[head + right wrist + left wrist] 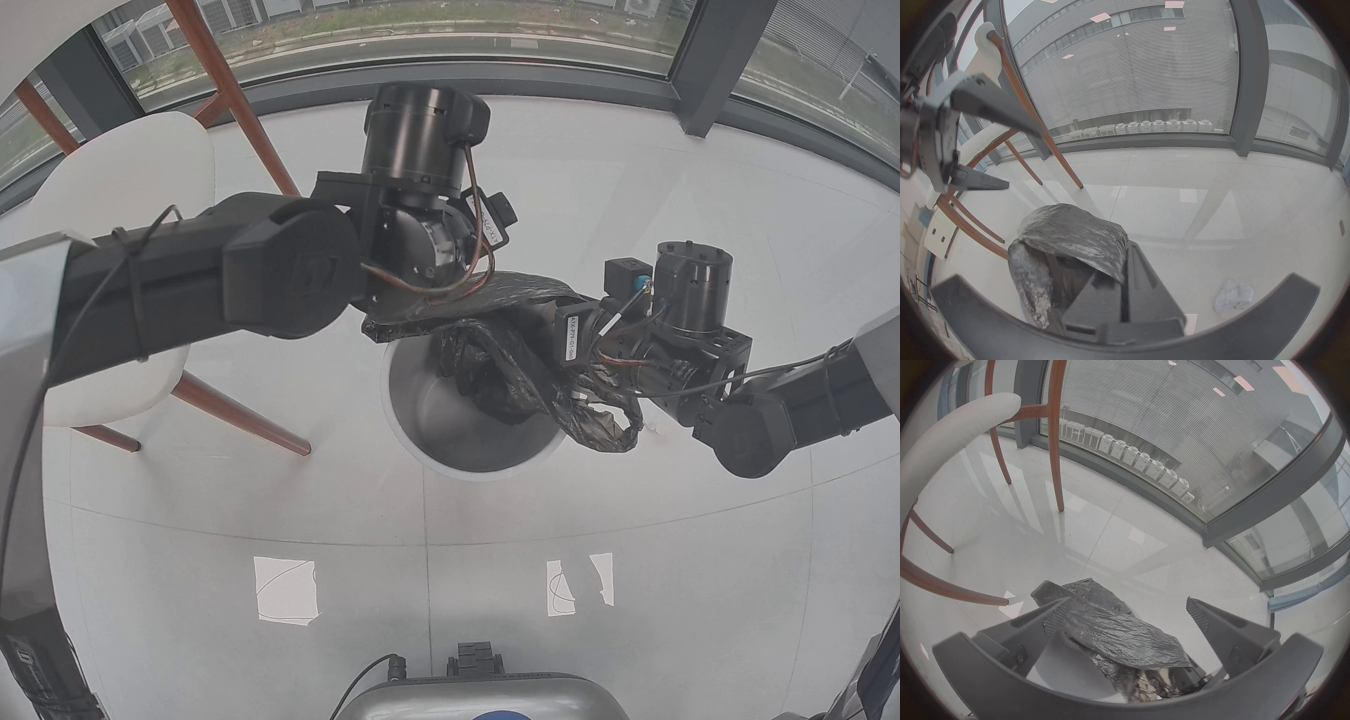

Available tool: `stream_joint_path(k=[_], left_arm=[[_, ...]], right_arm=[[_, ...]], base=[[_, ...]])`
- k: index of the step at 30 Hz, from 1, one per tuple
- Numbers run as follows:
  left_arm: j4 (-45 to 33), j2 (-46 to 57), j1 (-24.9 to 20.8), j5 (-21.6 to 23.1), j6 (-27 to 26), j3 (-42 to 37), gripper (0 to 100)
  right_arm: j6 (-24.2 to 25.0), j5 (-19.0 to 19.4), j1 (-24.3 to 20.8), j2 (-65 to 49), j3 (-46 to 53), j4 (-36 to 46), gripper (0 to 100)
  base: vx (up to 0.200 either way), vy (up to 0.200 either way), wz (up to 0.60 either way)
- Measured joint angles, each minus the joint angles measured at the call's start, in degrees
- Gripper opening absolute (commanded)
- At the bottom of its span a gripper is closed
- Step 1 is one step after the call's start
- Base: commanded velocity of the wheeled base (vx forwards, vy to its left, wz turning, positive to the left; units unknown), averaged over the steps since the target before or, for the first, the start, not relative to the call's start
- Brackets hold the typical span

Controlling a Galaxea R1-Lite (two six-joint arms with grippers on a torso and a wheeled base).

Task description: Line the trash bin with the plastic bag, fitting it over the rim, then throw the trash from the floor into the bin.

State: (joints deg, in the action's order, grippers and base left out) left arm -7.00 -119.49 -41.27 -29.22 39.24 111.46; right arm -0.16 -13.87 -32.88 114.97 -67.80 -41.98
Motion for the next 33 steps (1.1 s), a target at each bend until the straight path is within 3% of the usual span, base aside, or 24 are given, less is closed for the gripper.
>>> stream_joint_path(k=[6,13,16,19,22,25,28,33], left_arm=[[-0.17,4.56,0.39,0.71,0.88,-3.83,100],[-0.2,14.58,0.37,4.35,2.17,-19.4,100],[-0.06,19.74,0.78,5.83,7.03,-27.23,100],[-0.09,24.15,1.44,7.58,16.46,-33.45,100],[-0.39,27.16,2.05,9.02,26.7,-36.29,100],[-0.46,29.31,2.51,9.94,33.12,-37.71,100],[-0.17,30.62,2.82,10.67,35.01,-39.02,100],[7.31,30.79,3.29,11.41,31.43,-41.2,100]], right_arm=[[-0.05,0.0,0.48,-0.09,-0.05,0.02,0],[-0.02,0.05,0.68,-0.17,-0.02,-0.05,0],[0.02,0.06,0.72,-0.2,0.02,-0.05,0],[0.29,0.09,0.69,-0.22,0.13,-0.06,0],[0.59,0.06,0.66,-0.3,0.26,-0.06,0],[0.8,0.06,0.5,-0.41,0.39,-0.06,0],[0.95,0.06,0.44,-0.52,0.46,-0.05,0],[1.28,0.09,0.38,-0.67,0.55,-0.06,0]], base=[[0.0,0.0,0.0],[0.0,0.0,0.0],[0.0,0.0,0.0],[0.0,0.0,0.0],[0.0,0.0,0.0],[0.0,0.0,0.0],[0.0,0.0,0.0],[0.0,0.0,0.0]])
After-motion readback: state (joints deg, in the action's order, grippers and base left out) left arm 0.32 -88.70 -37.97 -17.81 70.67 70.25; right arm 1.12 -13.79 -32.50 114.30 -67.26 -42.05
